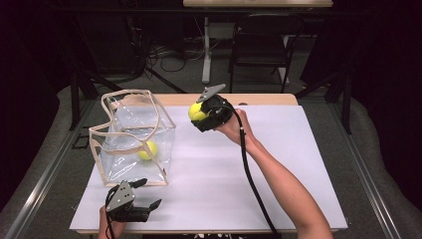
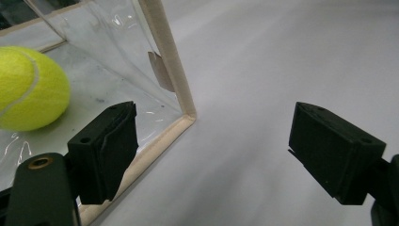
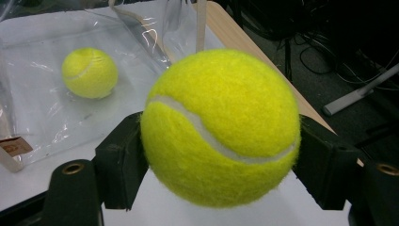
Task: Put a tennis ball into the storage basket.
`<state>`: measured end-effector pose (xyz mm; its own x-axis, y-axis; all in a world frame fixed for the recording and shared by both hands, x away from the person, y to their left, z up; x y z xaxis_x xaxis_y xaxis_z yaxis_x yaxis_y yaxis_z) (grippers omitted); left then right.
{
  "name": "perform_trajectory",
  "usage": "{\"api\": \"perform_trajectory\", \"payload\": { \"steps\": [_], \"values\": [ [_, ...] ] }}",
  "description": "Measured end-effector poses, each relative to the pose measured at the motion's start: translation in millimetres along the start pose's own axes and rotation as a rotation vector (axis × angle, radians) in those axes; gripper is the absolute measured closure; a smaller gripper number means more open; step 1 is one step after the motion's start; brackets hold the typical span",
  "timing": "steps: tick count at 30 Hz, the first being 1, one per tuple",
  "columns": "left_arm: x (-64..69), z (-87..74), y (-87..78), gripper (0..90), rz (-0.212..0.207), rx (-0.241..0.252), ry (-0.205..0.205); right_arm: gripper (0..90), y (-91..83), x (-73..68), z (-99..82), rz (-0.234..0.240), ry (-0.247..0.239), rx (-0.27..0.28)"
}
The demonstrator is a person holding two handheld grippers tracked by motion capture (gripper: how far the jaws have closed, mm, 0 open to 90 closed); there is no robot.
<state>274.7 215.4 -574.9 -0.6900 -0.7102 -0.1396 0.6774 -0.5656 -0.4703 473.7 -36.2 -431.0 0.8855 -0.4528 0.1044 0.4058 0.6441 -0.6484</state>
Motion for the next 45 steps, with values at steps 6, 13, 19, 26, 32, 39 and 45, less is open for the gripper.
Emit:
{"api": "perform_trajectory", "payload": {
  "steps": [6,13,19,26,32,39,45],
  "values": [
    [0.2,0.2,0.0,15.9,-0.001,0.001,-0.001,25.9,-3.2,0.6,4.2,-0.005,-0.01,0.003],
    [-0.1,0.2,-0.1,15.9,0.002,0.001,0.0,25.9,-7.1,1.7,8.3,-0.009,-0.011,0.014],
    [0.0,0.2,-0.2,15.9,0.003,0.002,-0.001,25.9,-10.4,2.0,10.9,-0.011,-0.014,0.015],
    [0.1,0.3,-0.1,15.9,0.002,0.002,0.0,26.0,-14.9,2.2,15.3,-0.015,-0.021,0.021],
    [0.0,0.2,-0.3,15.9,0.0,0.0,0.001,25.9,-17.4,1.8,18.7,-0.02,-0.027,0.02],
    [0.0,0.2,-0.3,15.9,0.0,0.0,0.0,25.9,-19.8,1.3,21.5,-0.022,-0.035,0.024],
    [0.3,0.2,-0.2,15.9,0.0,0.0,-0.002,25.9,-22.9,1.1,24.3,-0.025,-0.039,0.028]
  ]
}}
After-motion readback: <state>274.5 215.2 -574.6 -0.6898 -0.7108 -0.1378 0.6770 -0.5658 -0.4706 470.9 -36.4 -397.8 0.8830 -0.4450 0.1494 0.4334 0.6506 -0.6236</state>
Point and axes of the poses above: each handheld gripper's, and its own axes: y roughly forward along the jaws, z roughly out of its top, x roughly to its right, the point moved 4 cm from there along y, roughly forward along the jaws, and after that the axes turned 8 degrees about z, right-handed, at the moved point
